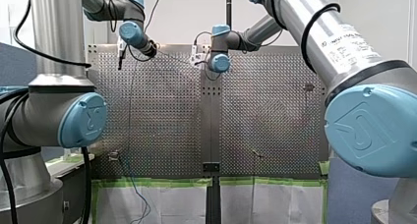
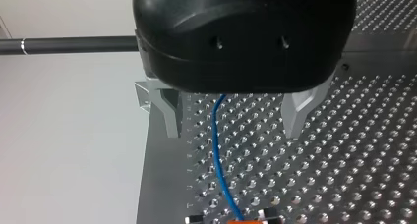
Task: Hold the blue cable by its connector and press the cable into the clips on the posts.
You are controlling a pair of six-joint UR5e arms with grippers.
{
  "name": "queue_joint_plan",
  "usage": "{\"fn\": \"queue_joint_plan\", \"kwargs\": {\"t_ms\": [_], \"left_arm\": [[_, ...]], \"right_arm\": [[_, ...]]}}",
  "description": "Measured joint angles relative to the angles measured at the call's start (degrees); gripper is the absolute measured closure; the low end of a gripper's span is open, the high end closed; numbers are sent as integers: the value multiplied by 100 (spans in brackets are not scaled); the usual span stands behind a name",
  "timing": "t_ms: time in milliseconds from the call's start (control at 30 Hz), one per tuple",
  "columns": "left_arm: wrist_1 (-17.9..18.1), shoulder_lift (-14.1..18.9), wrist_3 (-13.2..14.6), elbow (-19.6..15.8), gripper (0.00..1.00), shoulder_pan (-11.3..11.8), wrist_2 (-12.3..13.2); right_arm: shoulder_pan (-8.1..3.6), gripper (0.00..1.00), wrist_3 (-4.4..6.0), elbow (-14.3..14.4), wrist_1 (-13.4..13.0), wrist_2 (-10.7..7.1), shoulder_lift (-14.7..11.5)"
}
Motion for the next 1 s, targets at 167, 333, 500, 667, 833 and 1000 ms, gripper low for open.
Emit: {"fn": "queue_joint_plan", "kwargs": {"t_ms": [167,333,500,667,833,1000], "left_arm": [[16,-243,46,240,0,-108,-263],[27,-424,62,411,0,-197,-483],[56,-565,62,533,0,-283,-618],[153,-603,23,560,0,-348,-707],[189,-610,0,587,0,-373,-821],[216,-620,5,639,0,-385,-870]], "right_arm": [[0,100,0,0,4,-7,0],[-2,100,0,8,11,-9,0],[-1,100,0,14,13,-7,0],[0,100,0,16,19,-10,0],[-1,100,0,15,21,-11,0],[-1,100,0,16,27,-11,0]]}}
